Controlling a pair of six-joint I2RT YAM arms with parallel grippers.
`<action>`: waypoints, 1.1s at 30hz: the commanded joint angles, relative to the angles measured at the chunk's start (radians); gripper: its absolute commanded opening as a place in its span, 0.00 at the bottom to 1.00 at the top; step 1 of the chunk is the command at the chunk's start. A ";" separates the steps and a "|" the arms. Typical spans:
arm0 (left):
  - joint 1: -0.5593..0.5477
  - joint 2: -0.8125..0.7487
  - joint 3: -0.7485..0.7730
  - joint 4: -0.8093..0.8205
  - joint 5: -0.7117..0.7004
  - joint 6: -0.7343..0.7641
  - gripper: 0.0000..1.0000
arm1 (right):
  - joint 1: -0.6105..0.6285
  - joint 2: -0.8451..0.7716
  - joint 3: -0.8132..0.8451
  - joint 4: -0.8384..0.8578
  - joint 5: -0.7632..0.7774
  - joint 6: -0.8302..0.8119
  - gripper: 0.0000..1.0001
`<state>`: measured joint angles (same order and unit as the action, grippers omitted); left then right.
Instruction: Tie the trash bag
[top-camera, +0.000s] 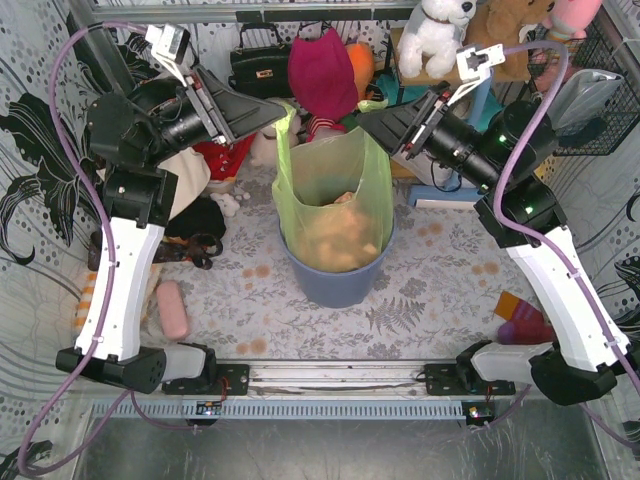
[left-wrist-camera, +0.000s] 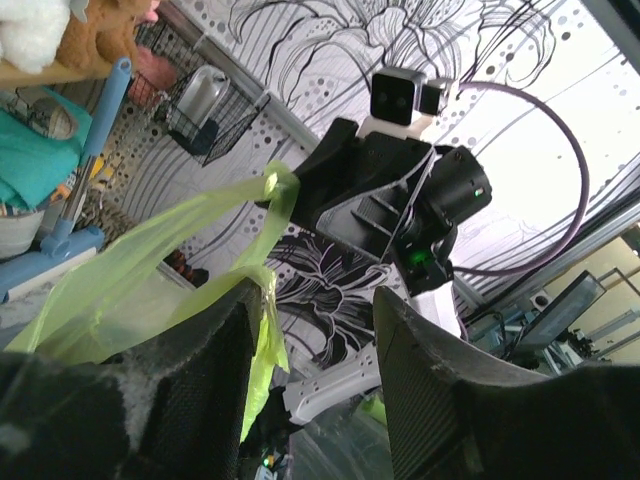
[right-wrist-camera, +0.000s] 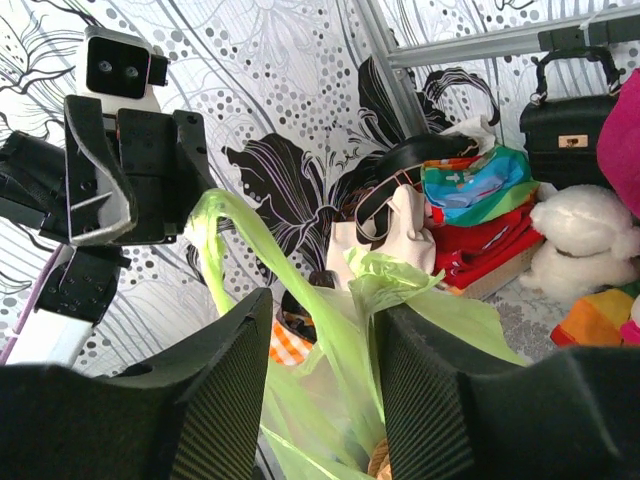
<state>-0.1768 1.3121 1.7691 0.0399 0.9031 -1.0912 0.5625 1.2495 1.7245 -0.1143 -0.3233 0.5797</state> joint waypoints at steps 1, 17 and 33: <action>0.003 -0.033 -0.057 -0.048 0.063 0.073 0.58 | 0.002 0.021 0.031 0.002 -0.048 0.015 0.46; -0.034 -0.003 -0.183 0.420 0.175 -0.225 0.61 | -0.017 0.102 0.078 0.037 -0.255 0.055 0.54; -0.059 0.078 0.110 0.389 0.083 -0.189 0.62 | -0.061 0.138 0.186 0.296 -0.324 0.179 0.54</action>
<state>-0.2424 1.4406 1.8885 0.4576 1.0279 -1.3579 0.5034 1.4307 1.9369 0.0696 -0.6327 0.7376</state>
